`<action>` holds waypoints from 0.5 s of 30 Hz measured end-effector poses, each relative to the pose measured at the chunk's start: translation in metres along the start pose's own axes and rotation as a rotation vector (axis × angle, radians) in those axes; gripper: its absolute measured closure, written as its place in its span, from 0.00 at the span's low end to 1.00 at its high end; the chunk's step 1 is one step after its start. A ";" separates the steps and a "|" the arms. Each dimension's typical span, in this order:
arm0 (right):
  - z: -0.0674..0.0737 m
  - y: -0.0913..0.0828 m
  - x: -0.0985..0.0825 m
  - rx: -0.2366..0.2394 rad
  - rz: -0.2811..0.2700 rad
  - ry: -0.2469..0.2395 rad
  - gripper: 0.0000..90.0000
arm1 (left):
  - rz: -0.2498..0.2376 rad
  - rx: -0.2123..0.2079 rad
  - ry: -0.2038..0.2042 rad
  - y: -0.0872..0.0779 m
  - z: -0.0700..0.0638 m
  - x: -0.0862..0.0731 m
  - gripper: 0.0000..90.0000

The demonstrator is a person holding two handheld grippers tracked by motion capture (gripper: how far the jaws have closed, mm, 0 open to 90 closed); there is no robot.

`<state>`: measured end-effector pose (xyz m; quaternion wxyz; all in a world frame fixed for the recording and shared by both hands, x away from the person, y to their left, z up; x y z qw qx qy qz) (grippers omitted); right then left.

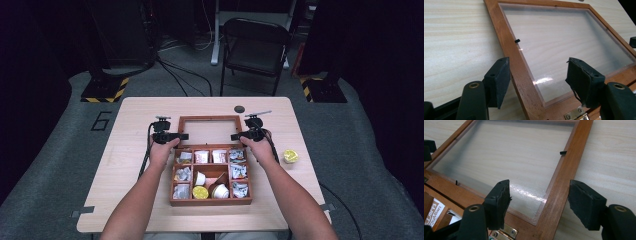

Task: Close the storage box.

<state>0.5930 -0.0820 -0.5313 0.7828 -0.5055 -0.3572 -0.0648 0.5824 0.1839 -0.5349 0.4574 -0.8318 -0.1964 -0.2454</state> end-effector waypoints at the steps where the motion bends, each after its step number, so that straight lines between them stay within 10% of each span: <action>1: 0.000 0.000 0.000 0.000 0.000 0.000 0.37 | 0.002 0.003 0.006 0.000 0.000 0.000 0.39; 15: -0.001 0.004 -0.001 -0.008 0.006 0.013 0.35 | 0.017 0.008 0.005 0.004 0.002 -0.002 0.37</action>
Point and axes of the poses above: each handheld gripper's, and its own axes: y roughly forward along the jaws, x roughly out of its top, z roughly to its left, the point moved 8 cm from there along y, roughly forward along the jaws, and after that the axes turned 6 degrees about -y, right-handed, at the moved point
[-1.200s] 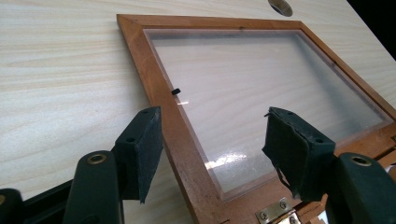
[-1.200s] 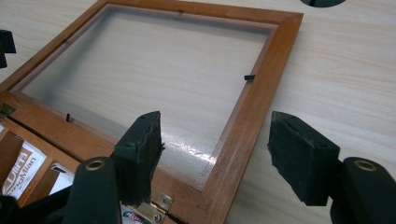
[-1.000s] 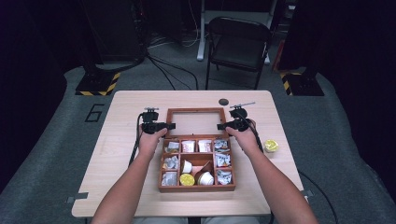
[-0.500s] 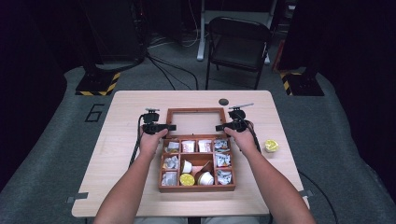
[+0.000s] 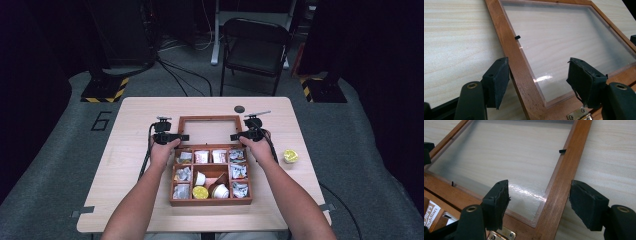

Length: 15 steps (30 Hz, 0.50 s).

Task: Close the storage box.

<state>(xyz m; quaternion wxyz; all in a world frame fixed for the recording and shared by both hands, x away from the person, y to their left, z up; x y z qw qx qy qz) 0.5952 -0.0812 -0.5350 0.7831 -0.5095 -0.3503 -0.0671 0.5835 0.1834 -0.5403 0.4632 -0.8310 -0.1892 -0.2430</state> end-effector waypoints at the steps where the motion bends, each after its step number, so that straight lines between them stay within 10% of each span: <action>1: 0.000 0.000 0.000 0.001 0.003 0.010 0.35 | 0.001 0.001 -0.001 0.000 0.000 0.000 0.37; 15: -0.002 0.005 -0.002 0.005 0.012 0.026 0.34 | 0.015 0.012 0.001 0.005 0.003 -0.002 0.37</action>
Point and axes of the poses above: each handheld gripper's, and its own axes: y roughly forward along the jaws, x roughly out of its top, z roughly to its left, the point moved 8 cm from there along y, roughly forward along the jaws, and after that the axes turned 6 degrees about -y, right-handed, at the moved point
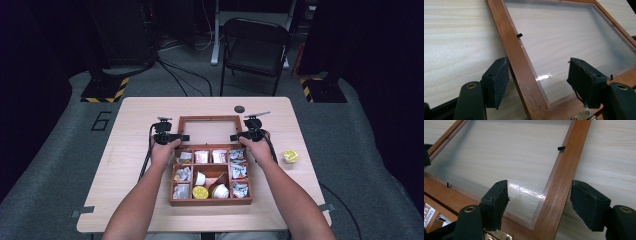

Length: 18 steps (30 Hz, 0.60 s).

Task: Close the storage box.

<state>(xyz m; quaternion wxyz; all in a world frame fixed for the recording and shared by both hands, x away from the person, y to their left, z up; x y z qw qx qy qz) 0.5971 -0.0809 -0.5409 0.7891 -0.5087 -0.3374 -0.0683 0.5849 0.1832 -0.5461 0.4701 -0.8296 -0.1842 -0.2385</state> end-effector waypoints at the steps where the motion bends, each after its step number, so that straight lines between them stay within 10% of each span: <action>1: 0.000 0.000 0.000 0.000 0.000 -0.002 0.33 | 0.001 0.005 0.003 0.001 0.000 0.000 0.37; 18: -0.002 0.005 -0.002 0.031 0.008 0.019 0.29 | 0.009 -0.022 -0.025 0.005 0.002 -0.002 0.33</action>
Point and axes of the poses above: each handheld gripper's, and its own axes: y roughly forward along the jaws, x roughly out of its top, z roughly to its left, the point moved 8 cm from there along y, roughly forward along the jaws, and after that the axes turned 6 degrees about -y, right-handed, at the moved point
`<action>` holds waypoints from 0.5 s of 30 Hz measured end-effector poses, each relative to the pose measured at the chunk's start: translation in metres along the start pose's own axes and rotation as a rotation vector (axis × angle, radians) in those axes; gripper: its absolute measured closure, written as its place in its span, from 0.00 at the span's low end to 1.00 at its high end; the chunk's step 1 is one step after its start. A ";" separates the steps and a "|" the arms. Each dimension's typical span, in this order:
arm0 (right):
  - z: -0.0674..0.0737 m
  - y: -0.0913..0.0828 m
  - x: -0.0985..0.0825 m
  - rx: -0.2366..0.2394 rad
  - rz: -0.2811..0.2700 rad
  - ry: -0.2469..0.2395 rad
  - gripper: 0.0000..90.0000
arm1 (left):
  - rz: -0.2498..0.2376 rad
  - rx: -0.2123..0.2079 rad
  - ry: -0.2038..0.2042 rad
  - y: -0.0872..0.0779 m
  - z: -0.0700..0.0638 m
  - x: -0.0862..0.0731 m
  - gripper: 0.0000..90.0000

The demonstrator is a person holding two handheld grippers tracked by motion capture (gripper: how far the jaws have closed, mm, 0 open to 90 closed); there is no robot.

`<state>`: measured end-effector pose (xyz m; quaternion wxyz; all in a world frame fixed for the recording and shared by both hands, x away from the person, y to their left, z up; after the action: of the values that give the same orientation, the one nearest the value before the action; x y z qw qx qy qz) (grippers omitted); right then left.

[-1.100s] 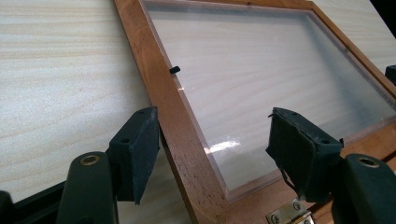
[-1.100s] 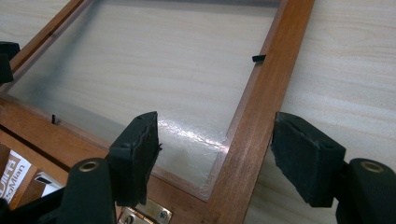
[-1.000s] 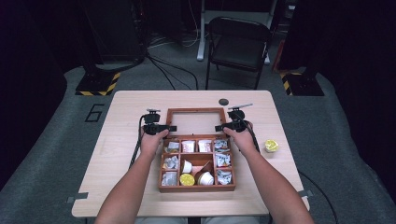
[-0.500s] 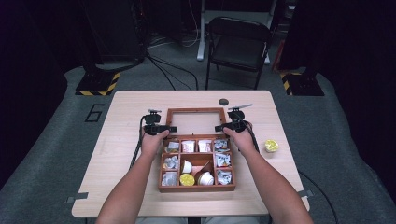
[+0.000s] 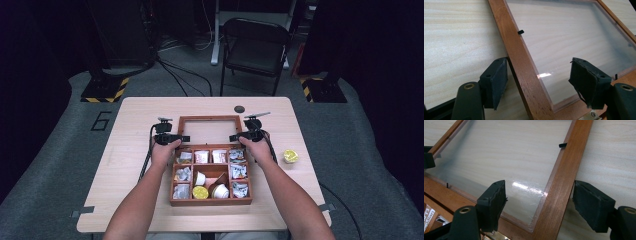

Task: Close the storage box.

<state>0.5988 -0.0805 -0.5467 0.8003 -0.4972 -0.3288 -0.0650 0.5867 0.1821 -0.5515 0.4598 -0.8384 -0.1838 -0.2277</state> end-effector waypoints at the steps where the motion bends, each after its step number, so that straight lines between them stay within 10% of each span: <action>1: 0.000 0.000 0.000 0.001 0.000 0.002 0.29 | 0.001 -0.001 0.004 0.000 0.000 0.000 0.33; 15: 0.002 0.003 -0.001 0.026 0.011 0.028 0.26 | 0.010 -0.028 -0.019 0.003 -0.002 -0.001 0.30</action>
<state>0.5988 -0.0775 -0.5492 0.8116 -0.4875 -0.3155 -0.0634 0.5872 0.1789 -0.5537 0.4474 -0.8478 -0.1805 -0.2200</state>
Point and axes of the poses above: each handheld gripper's, and its own axes: y roughly forward along the jaws, x roughly out of its top, z roughly to its left, the point moved 8 cm from there along y, roughly forward along the jaws, and after that the axes turned 6 degrees about -y, right-handed, at the moved point
